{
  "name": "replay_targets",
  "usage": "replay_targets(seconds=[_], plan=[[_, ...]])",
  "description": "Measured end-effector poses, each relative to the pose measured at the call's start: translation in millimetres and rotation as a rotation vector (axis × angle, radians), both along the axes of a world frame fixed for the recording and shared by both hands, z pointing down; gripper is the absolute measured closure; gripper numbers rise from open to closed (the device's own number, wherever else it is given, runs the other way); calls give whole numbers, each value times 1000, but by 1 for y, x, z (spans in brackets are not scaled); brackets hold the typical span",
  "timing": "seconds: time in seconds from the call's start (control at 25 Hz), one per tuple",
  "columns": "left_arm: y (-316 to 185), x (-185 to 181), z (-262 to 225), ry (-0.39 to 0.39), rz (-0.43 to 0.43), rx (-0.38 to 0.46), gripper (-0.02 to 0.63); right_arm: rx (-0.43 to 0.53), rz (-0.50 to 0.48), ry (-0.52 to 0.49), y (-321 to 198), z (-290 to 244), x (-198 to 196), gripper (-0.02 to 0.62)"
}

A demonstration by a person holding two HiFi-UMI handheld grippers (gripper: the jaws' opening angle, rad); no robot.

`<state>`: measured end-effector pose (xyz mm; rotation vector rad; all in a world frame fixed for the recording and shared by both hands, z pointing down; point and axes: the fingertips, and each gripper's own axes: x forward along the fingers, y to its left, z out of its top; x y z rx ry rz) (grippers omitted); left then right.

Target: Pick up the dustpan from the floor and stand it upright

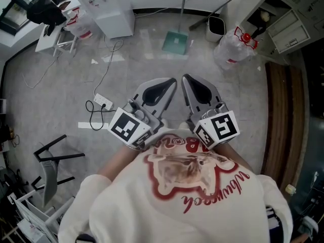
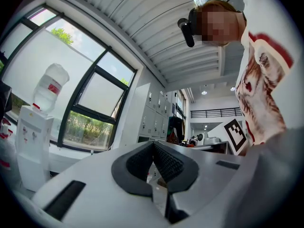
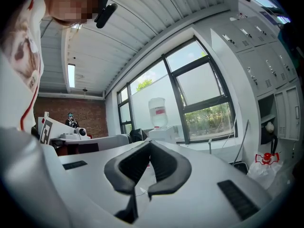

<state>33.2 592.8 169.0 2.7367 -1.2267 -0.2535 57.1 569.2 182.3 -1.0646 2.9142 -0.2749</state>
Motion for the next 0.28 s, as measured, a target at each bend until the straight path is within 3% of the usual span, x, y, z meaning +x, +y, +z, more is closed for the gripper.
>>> replay_targets(seconds=[0.28], plan=[[2,-6,-1,0,4,8,586,16,12,-9,3,-3,-2,571]])
